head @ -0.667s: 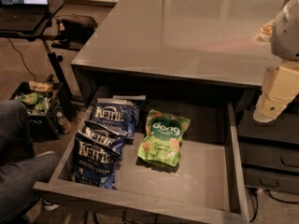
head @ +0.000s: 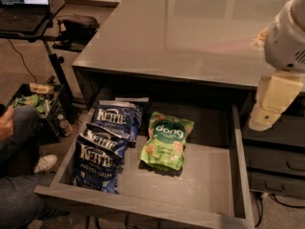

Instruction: Pick green rice chip bag from top drawer and place on counter

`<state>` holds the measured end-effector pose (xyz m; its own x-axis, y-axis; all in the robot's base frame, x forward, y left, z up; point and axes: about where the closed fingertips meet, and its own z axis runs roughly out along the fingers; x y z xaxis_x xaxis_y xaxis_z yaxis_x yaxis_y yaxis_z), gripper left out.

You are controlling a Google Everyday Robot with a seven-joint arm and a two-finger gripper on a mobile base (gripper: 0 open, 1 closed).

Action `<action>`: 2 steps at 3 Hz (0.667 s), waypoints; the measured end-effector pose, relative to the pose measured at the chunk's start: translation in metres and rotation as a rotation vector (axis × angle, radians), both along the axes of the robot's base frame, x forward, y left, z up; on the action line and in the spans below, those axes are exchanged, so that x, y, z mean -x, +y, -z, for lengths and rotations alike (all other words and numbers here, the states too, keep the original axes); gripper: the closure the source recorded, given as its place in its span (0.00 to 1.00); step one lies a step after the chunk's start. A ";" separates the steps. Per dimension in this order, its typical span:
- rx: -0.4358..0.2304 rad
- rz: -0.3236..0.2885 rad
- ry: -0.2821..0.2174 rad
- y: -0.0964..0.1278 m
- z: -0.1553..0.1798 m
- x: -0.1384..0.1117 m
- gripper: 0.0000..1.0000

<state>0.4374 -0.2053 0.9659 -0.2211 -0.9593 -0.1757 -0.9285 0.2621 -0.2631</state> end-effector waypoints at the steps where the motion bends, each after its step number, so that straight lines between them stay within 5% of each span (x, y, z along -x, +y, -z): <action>1: 0.009 0.009 0.022 0.036 0.030 0.003 0.00; 2: 0.000 0.021 0.092 0.068 0.074 0.002 0.00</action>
Offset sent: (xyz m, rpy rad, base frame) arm 0.0002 0.1056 -0.1316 0.0123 0.1950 -0.0404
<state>0.4354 -0.1377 0.8921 -0.2568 -0.9542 -0.1533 -0.9429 0.2822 -0.1769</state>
